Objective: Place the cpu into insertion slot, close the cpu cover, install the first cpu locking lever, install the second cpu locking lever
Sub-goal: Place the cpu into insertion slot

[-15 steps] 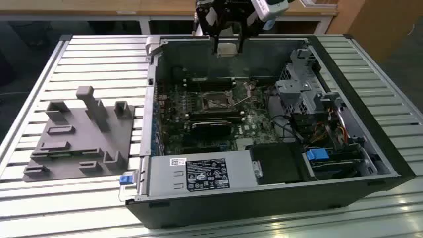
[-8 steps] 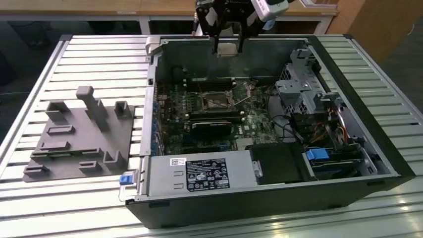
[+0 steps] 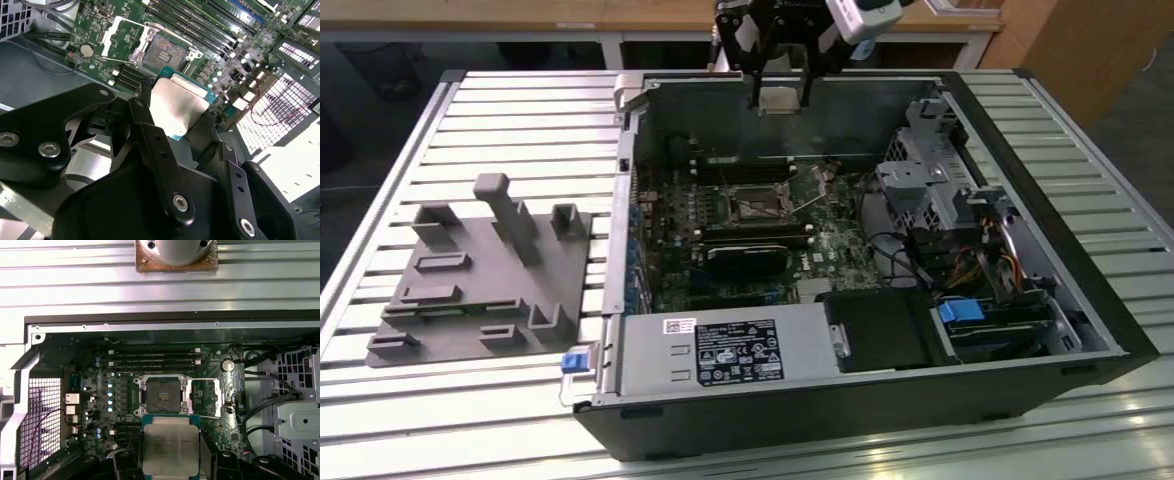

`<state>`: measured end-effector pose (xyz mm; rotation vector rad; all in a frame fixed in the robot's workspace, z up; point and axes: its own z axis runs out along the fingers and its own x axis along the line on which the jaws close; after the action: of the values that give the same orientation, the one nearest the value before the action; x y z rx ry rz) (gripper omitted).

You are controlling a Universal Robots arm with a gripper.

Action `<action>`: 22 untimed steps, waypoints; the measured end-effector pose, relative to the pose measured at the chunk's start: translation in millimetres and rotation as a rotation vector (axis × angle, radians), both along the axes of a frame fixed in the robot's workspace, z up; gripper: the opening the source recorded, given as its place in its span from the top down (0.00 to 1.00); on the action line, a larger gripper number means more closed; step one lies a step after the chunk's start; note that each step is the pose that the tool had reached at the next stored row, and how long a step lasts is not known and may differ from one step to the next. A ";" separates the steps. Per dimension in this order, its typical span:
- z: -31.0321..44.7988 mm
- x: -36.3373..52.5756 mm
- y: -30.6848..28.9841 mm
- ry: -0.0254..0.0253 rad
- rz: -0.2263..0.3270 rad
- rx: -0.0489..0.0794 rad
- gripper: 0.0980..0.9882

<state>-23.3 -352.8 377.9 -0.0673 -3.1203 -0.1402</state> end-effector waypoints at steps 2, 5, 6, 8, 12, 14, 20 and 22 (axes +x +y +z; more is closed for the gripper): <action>-0.1 0.0 0.0 0.0000 -0.011 0.000 0.50; -0.2 0.0 0.0 0.0000 -0.028 0.000 0.50; -0.2 0.0 0.0 0.0000 -0.033 0.000 0.50; -0.3 0.0 0.0 0.0000 -0.042 0.000 0.50; -0.4 0.0 0.0 0.0000 -0.061 0.000 0.50; -0.5 0.0 0.0 0.0000 -0.069 0.000 0.50; -0.7 0.0 0.0 0.0000 -0.092 0.000 0.50; -0.7 0.0 0.0 0.0000 -0.099 0.000 0.50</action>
<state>-23.3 -352.9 377.1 -0.2219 -3.1175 -0.1412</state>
